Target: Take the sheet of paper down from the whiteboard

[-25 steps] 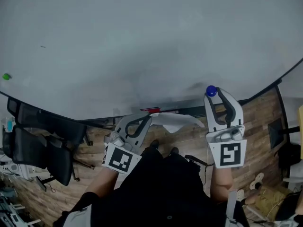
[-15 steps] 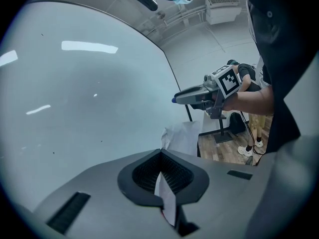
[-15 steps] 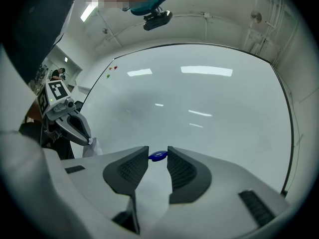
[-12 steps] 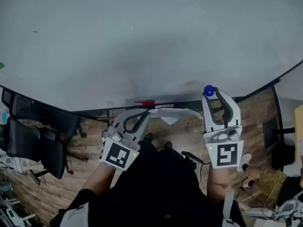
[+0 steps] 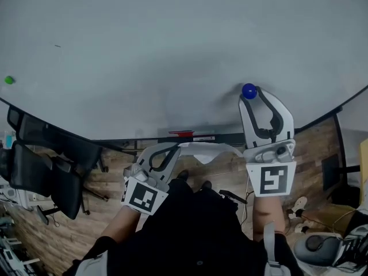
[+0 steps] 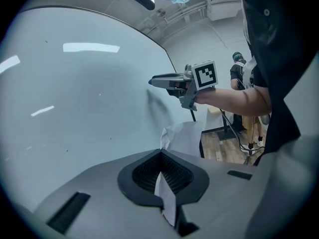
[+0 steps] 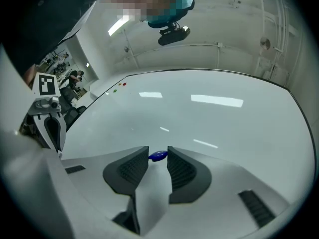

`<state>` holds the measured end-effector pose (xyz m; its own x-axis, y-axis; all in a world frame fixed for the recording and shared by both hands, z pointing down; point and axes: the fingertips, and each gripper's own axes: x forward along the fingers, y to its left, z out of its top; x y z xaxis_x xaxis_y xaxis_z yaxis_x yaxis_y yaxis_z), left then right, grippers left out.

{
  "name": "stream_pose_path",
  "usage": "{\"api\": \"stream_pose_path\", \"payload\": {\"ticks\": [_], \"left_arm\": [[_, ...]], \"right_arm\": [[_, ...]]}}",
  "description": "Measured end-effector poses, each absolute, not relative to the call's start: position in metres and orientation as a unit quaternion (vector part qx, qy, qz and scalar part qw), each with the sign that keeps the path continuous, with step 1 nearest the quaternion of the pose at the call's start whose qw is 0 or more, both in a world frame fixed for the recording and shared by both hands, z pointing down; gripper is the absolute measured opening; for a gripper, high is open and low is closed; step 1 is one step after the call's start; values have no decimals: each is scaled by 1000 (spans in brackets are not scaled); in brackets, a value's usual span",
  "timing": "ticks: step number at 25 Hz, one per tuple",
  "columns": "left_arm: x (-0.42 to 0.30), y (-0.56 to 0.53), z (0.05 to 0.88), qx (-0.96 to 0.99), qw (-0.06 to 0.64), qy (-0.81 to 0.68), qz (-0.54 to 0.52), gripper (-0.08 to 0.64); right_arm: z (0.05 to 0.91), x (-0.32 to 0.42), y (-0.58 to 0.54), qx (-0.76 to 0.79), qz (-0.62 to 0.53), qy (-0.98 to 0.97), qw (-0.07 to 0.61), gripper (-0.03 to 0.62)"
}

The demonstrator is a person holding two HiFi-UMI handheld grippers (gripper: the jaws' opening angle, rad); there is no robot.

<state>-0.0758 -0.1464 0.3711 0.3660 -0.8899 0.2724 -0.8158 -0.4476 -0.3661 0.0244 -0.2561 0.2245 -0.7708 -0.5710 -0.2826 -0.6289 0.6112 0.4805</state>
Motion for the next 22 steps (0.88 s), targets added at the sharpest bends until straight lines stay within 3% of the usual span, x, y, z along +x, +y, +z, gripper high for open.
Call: {"api": "stream_pose_path", "payload": {"ticks": [22], "left_arm": [[-69,-145,368,-825,96,508,-228,11]], "right_arm": [[245,32,-285,-370,241,896,50,121]]}}
